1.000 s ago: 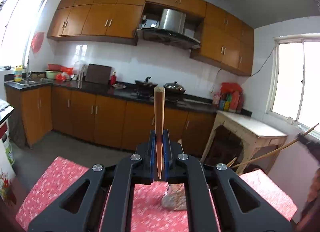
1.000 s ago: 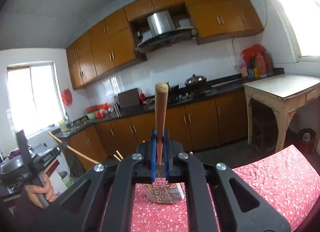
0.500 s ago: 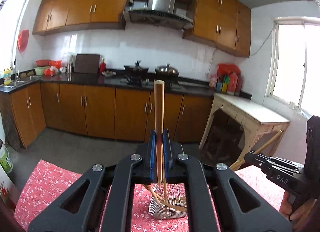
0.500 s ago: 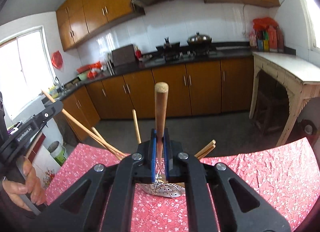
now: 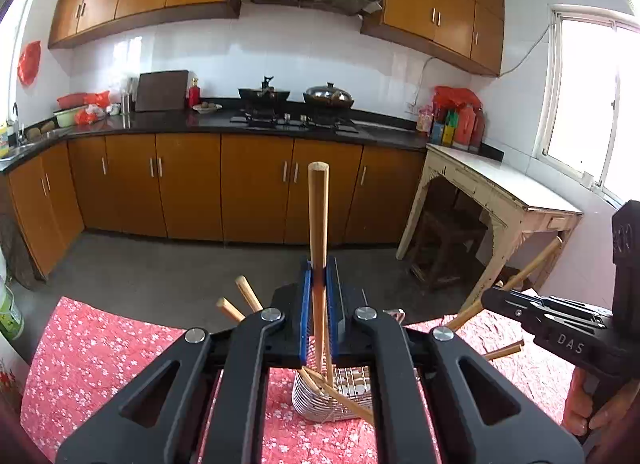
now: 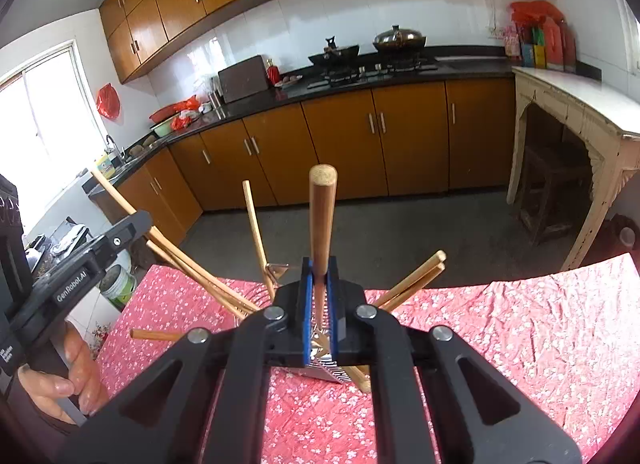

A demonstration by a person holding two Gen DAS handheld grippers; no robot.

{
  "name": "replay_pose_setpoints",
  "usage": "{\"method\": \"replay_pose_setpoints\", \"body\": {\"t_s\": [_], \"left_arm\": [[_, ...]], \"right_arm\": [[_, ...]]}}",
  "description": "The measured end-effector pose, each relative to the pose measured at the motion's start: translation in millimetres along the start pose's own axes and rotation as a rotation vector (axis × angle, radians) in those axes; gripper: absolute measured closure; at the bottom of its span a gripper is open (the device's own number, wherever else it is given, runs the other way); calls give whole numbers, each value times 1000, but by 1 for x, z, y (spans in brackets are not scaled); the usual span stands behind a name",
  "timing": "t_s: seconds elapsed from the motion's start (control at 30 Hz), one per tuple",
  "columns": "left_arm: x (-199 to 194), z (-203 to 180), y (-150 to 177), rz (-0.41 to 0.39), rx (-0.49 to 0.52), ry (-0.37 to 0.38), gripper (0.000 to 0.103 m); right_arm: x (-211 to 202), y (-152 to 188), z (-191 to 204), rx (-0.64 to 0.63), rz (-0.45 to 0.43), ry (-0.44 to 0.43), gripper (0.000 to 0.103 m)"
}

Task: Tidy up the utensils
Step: 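Open the left gripper to drop its chopstick into the holder while the right gripper releases its own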

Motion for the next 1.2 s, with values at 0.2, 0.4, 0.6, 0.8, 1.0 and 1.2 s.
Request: {"method": "replay_pose_setpoints", "body": {"t_s": [0.2,0.4,0.6,0.8,1.0,1.2], "left_arm": [[7,4,8,32,5,-14,96],[-4,11,-1,13,-22,-31,94],[-25,17,-6,-14,-38,-45,83],[-50,24,-7,-31,-46,-53,83],[-85,30,16,-47,-20,-74,68],[-117,36,55,-44,-20,-72,55]], "right_arm": [[9,5,-1,16,16,13,92],[-11,-5,-11,42,-51,42,68],[-39,-12,-8,39,-112,59,62],[-69,-6,1,13,-153,65,58],[-101,25,11,-39,-197,79,47],[-123,73,23,-71,-232,82,39]]}}
Point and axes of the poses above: each gripper's, at about its wrist camera, not at the fingertips, and x roughly the way its jaws point, z to its left, y to its underside, the point moved 6 cm from there along x, roughly the way its jaws point, and after that the axes turned 9 degrees about -z, right-handed, at the moved point
